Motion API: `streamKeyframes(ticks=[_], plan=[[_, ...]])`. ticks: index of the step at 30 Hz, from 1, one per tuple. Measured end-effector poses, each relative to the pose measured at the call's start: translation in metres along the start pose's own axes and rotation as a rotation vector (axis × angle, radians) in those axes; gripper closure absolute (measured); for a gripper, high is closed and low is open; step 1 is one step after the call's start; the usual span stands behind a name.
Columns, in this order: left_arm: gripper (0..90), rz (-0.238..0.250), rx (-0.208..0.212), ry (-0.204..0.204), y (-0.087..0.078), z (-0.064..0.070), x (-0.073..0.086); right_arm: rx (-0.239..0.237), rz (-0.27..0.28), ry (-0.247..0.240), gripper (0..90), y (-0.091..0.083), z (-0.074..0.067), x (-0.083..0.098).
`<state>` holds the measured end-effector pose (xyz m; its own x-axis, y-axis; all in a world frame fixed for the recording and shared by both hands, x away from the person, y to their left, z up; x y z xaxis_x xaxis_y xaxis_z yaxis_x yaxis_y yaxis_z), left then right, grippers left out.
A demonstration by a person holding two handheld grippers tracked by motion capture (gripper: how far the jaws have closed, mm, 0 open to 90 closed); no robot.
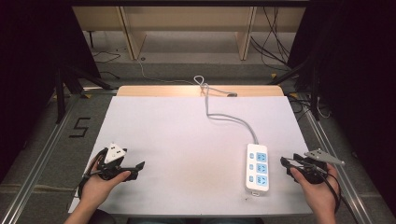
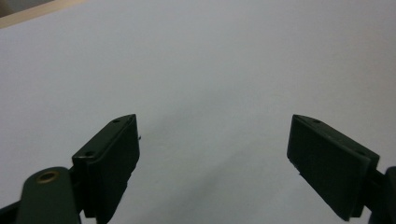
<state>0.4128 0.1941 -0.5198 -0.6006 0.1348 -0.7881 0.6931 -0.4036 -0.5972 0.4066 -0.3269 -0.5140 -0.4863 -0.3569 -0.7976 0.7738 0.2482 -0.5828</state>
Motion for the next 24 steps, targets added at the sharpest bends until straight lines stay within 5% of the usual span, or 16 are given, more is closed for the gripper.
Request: streamKeyframes(ticks=[9, 24], plan=[[16.8, -0.007, -0.002, 0.010, 0.0021, 0.0031, 0.0015, -0.014, -0.044, -0.075, 64.2, -0.0025, -0.0044, -0.0025], [17.2, -0.004, 0.002, 0.001, 0.0038, 0.0032, 0.0015, -0.033, -0.091, -0.052, 90.0, -0.0100, -0.0058, -0.0067]])
Point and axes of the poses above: each handheld gripper's, and its own axes: y roughly forward along the jaws, x roughly out of its underside, z roughly to its right, the point moved 10 cm from there along y, roughly forward along the jaws, and after that the axes turned 14 degrees about -y, right-handed, at the moved point
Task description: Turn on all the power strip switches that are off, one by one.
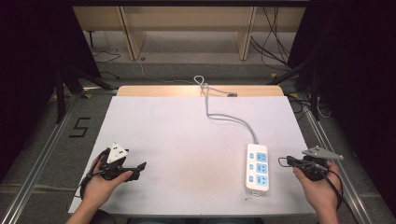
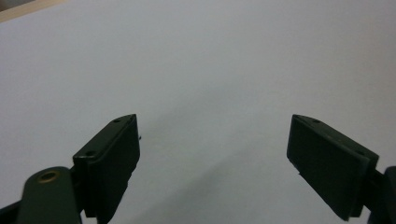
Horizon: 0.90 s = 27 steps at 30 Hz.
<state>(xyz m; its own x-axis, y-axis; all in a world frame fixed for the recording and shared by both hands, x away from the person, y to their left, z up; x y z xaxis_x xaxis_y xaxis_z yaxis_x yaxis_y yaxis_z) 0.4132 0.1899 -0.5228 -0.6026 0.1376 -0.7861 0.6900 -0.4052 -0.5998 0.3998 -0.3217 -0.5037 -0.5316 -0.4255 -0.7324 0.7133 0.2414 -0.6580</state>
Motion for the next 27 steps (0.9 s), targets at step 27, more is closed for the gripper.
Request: streamKeyframes(ticks=[27], plan=[[17.2, 0.006, 0.008, -0.004, 0.001, 0.001, -0.001, -0.109, -0.053, -0.052, 90.0, 0.007, -0.031, -0.016]])
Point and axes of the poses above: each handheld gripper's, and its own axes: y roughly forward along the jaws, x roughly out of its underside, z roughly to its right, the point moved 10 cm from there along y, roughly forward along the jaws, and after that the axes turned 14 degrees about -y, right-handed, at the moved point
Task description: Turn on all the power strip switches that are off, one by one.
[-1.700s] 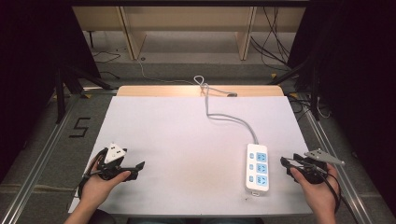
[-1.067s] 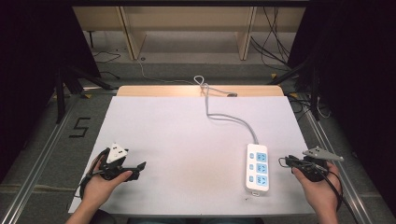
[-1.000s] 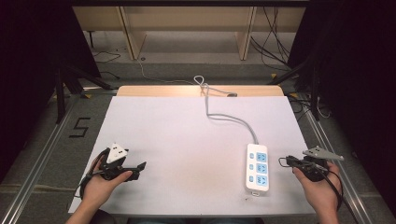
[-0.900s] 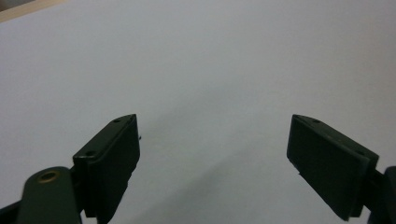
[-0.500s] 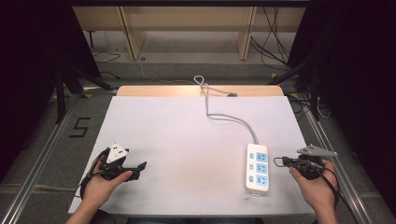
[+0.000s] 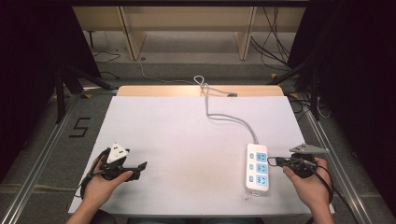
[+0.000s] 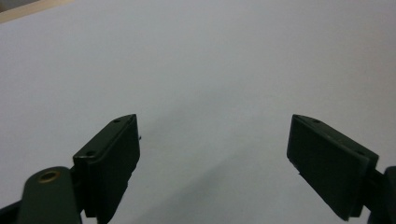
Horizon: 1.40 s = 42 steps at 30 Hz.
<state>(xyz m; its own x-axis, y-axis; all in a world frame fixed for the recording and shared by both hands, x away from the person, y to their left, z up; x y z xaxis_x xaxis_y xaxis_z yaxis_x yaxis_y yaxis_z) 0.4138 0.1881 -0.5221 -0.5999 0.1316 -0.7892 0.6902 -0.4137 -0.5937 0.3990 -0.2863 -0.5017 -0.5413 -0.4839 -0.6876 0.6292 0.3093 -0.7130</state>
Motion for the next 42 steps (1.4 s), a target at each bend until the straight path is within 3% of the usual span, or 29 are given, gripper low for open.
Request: streamKeyframes(ticks=[14, 42], plan=[[17.3, 0.001, -0.003, 0.004, 0.000, 0.000, -0.001, -0.028, -0.010, -0.031, 90.0, 0.007, -0.011, -0.016], [17.3, 0.005, -0.009, 0.003, 0.000, -0.001, -0.001, -0.046, -0.050, -0.035, 90.0, 0.017, -0.020, -0.034]])
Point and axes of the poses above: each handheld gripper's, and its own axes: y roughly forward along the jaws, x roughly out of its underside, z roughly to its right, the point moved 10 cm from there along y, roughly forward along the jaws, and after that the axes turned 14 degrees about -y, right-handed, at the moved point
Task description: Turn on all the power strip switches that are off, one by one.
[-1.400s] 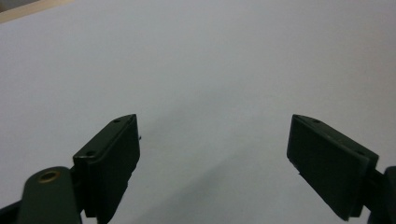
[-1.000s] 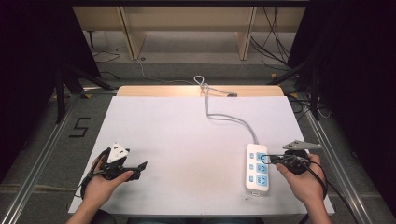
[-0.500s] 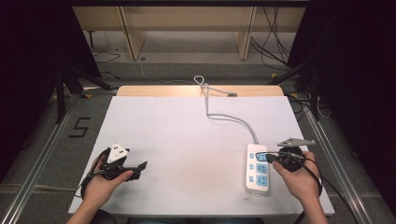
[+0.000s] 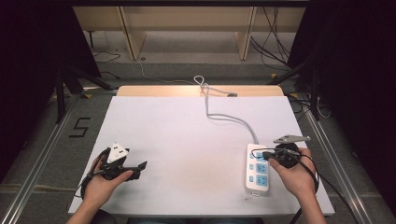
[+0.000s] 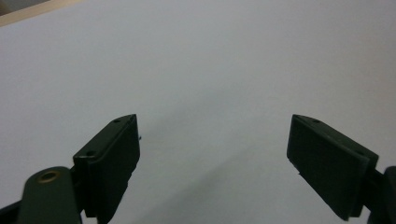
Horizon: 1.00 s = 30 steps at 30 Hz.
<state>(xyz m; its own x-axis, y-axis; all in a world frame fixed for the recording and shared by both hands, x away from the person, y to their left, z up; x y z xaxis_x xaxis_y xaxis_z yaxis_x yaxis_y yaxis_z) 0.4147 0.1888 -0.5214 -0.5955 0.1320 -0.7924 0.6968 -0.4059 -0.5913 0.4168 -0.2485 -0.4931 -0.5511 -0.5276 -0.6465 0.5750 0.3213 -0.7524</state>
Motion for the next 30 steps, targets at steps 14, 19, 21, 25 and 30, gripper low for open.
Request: streamKeyframes(ticks=[14, 19, 21, 25, 30], plan=[[17.3, 0.001, 0.001, -0.001, 0.000, 0.000, 0.000, -0.005, -0.014, -0.008, 90.0, 0.006, -0.002, -0.010], [17.4, 0.003, 0.001, 0.000, 0.000, 0.000, -0.001, -0.015, -0.024, -0.014, 90.0, 0.011, -0.003, -0.011], [17.5, 0.003, 0.001, -0.001, 0.000, 0.000, 0.000, -0.017, -0.028, -0.016, 90.0, 0.013, -0.004, -0.012], [17.5, 0.002, 0.003, -0.001, 0.000, 0.000, 0.000, -0.018, -0.035, -0.011, 90.0, 0.014, -0.003, -0.014], [17.5, 0.002, 0.003, -0.001, 0.000, 0.001, 0.000, -0.020, -0.047, -0.001, 90.0, 0.016, -0.002, -0.016]])
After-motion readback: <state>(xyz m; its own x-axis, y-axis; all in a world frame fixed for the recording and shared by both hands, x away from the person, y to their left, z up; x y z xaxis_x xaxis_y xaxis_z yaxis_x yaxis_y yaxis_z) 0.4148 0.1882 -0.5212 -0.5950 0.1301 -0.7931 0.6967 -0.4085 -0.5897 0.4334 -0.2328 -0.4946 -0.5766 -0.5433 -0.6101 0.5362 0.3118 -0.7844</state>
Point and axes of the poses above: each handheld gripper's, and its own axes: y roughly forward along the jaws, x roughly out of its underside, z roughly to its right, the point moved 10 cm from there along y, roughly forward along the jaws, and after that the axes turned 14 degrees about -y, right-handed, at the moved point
